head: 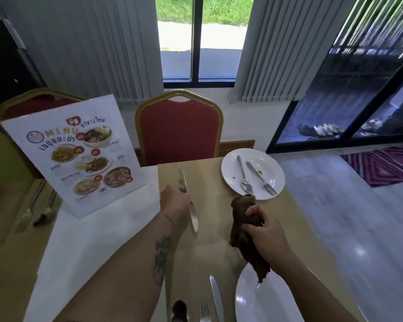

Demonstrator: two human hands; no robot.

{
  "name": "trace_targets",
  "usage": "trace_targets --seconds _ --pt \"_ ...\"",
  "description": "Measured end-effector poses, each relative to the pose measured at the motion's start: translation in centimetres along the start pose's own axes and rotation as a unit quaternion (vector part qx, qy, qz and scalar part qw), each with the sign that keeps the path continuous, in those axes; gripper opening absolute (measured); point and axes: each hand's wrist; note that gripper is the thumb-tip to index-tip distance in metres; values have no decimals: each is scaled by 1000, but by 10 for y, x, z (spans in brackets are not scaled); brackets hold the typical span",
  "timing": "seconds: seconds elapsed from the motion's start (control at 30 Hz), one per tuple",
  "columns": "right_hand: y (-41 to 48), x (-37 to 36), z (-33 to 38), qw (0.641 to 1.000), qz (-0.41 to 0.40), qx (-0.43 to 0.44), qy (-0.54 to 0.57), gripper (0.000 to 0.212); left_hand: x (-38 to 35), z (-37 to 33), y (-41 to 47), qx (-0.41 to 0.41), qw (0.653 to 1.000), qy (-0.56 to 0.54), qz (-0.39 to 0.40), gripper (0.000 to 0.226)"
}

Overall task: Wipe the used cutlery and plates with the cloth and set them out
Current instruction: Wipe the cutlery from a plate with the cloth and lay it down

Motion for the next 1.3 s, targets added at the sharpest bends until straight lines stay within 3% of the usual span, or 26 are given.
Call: trace_targets --seconds 0.33,0.87,1.3 --pt "42 4 -14 999 47 -7 6 30 -36 -12 72 3 998 61 -34 13" --pt "53 12 -28 999 23 -17 31 25 -46 -11 91 -4 985 145 -92 13" --pt "56 26 -24 967 -6 -122 224 25 -45 -7 83 -15 981 176 -85 5"
Point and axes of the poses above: each hand's wrist, its own y-axis towards the middle knuckle, its own x-axis out of the back of the hand, z = x × y, and after that the axes turned 9 degrees about z, right-handed
